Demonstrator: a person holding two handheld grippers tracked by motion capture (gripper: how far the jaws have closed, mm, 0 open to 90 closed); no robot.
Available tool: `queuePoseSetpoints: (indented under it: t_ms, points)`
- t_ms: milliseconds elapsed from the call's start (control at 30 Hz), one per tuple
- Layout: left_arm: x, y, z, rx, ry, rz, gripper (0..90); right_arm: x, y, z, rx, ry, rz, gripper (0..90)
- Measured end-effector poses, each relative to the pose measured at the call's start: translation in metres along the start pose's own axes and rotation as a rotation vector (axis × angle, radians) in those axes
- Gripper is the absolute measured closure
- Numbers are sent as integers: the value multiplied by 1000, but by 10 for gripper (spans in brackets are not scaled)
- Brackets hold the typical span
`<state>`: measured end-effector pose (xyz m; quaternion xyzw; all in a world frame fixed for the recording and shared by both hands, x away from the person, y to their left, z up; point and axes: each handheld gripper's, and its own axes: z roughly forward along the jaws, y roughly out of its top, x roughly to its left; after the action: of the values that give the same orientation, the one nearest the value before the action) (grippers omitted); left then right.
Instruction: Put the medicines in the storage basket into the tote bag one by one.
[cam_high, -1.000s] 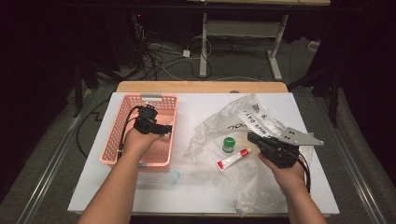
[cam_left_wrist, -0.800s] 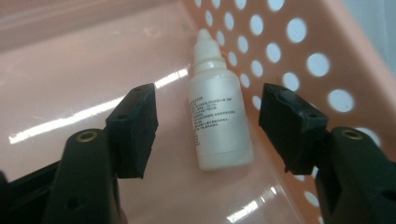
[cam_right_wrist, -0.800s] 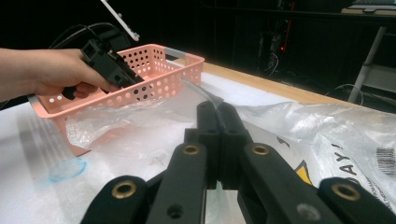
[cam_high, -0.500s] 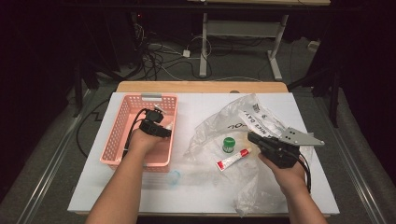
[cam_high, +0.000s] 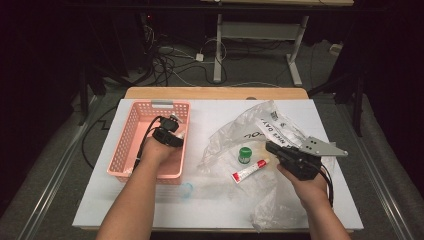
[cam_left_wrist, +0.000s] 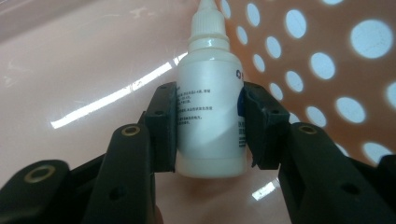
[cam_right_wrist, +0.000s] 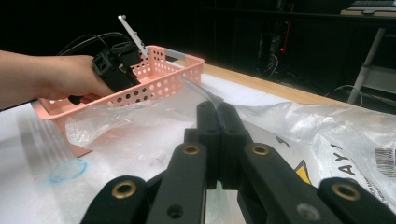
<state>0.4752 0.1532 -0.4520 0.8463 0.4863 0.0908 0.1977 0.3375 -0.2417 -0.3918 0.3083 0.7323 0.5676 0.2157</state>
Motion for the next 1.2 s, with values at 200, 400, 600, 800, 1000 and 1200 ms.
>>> queuePoseSetpoints:
  t_ms: [200,400,600,800,1000,1200]
  points:
    - [4,-2,-9,-11,2,-44,583,-1,0,-1,-1,0,4,900]
    - [1,-7,-28,-47,-4,-46,583,-1,0,-1,-1,0,1,900]
    - [-4,-18,-44,-78,-4,-36,583,1,1,0,-1,0,0,900]
    - [-7,-32,-56,-98,-15,-31,582,1,2,-1,-4,2,-2,900]
    - [-11,-43,-73,-145,-25,-18,582,1,1,-1,-5,2,0,900]
    - [-18,-58,-86,-177,-24,-3,582,2,2,-1,-3,3,-6,900]
